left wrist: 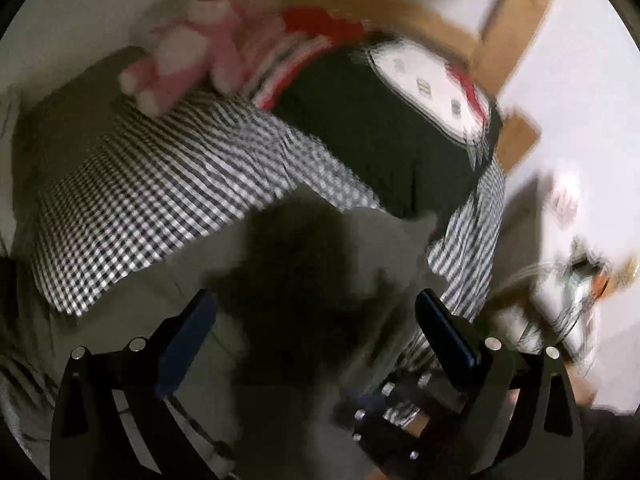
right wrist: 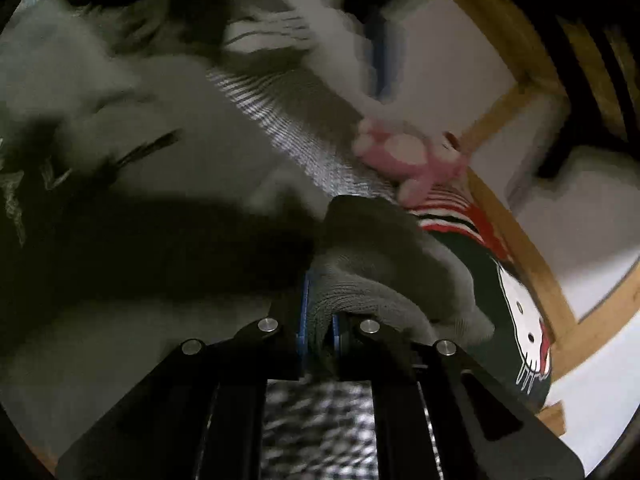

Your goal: Fold large clothes

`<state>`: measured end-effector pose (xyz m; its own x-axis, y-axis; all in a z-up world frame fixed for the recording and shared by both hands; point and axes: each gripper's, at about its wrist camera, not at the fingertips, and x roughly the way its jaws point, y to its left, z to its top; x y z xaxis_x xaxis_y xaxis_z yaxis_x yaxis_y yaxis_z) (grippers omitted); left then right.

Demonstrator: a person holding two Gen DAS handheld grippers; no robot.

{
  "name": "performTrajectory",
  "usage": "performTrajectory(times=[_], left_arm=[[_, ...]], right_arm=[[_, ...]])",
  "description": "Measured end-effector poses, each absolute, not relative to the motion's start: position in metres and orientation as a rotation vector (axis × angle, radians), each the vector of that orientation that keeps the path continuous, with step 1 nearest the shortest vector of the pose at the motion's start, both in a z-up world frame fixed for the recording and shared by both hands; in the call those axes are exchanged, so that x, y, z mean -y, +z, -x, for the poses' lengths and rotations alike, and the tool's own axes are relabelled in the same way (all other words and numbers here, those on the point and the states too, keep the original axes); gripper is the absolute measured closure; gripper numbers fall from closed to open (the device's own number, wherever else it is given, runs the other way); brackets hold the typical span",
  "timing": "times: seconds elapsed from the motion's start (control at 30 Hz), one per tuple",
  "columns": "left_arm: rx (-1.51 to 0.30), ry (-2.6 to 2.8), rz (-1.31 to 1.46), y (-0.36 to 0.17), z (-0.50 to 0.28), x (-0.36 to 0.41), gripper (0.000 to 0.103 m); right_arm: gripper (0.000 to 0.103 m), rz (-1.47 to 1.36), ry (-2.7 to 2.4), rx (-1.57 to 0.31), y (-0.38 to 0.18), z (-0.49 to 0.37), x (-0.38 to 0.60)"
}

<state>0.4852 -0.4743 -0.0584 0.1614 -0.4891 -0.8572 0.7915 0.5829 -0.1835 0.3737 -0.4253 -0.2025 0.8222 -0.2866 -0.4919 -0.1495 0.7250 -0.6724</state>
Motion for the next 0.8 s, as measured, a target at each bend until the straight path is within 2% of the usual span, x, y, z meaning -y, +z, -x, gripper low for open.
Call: performTrajectory(times=[0.1,0.23,0.3,0.33,0.37,0.4,0.43,0.8], left_arm=[[-1.059,-0.945,-0.513,-0.075,-0.466,0.502,0.005],[-1.103,-0.817,-0.782,-0.125,-0.46,0.531,0.005],[-1.139,-0.808,-0.803,-0.14,-0.461,0.531,0.005],[-1.146,-0.824,-0.782,-0.143,-0.462,0.528,0.012],[-1.155,-0.859,-0.725,-0.14,-0.463,0.523,0.042],[-1.183,-0.894,-0.64,-0.136,-0.468,0.514,0.059],[-1.2,-0.898,-0.538,-0.128,-0.474,0.502,0.082],[-1.061,-0.84,-0.147,-0.055,-0.484,0.364,0.086]], right_arm=[[0.094,0.822,-0.067,-0.614,-0.216,-0.365,0.407],[0.094,0.862,-0.052,-0.609,-0.222,-0.355,0.387],[0.094,0.879,-0.051,-0.605,-0.224,-0.35,0.379],[0.094,0.88,-0.055,-0.61,-0.224,-0.349,0.377],[0.094,0.876,-0.065,-0.612,-0.224,-0.348,0.377],[0.094,0.867,-0.073,-0.612,-0.223,-0.348,0.379],[0.094,0.857,-0.081,-0.607,-0.221,-0.347,0.381],[0.094,0.796,-0.077,-0.434,-0.175,-0.334,0.336]])
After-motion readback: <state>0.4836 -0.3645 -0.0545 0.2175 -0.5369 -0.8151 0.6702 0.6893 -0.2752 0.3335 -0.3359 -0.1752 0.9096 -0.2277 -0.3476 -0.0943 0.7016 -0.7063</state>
